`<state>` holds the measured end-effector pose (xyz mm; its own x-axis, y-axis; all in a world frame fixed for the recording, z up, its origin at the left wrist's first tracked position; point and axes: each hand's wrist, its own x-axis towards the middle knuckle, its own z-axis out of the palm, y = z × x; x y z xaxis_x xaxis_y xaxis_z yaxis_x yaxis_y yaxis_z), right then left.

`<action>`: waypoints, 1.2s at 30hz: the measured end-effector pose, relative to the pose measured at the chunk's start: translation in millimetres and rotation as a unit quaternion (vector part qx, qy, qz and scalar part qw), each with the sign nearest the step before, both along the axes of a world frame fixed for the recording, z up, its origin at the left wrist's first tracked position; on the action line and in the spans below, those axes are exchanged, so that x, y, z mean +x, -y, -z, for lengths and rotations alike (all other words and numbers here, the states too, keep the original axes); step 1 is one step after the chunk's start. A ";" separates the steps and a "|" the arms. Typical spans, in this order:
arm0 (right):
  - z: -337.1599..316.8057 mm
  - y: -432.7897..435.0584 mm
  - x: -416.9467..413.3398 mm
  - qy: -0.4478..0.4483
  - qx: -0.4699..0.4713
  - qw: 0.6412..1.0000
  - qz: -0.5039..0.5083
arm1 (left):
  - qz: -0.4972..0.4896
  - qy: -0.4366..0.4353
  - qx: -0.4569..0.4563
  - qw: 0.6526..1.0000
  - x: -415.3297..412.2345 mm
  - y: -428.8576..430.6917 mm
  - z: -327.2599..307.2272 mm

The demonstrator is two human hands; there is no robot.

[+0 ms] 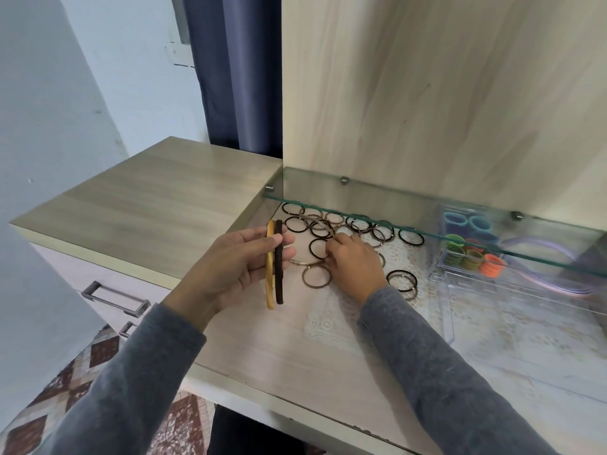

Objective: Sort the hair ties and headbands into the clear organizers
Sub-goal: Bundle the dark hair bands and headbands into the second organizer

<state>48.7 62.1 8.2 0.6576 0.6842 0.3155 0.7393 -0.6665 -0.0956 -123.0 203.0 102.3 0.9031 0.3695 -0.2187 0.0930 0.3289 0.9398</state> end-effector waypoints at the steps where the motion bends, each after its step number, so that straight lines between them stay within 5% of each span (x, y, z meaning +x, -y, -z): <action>1: -0.1 1.1 0.9 0.005 -0.007 1.000 0.003 | 0.001 0.000 0.002 1.000 0.2 0.2 -0.2; 13: -1.9 16.5 -1.8 -0.017 0.017 0.997 -0.075 | 0.002 -0.002 0.003 1.000 2.8 5.4 -0.9; 20: -14.4 32.1 -2.4 -0.048 0.127 0.988 -0.076 | 0.009 0.003 -0.004 1.000 7.2 8.2 1.9; 36: -104.5 67.4 -34.3 -0.339 0.316 0.886 -0.011 | 0.032 0.024 -0.008 0.999 26.8 29.9 0.2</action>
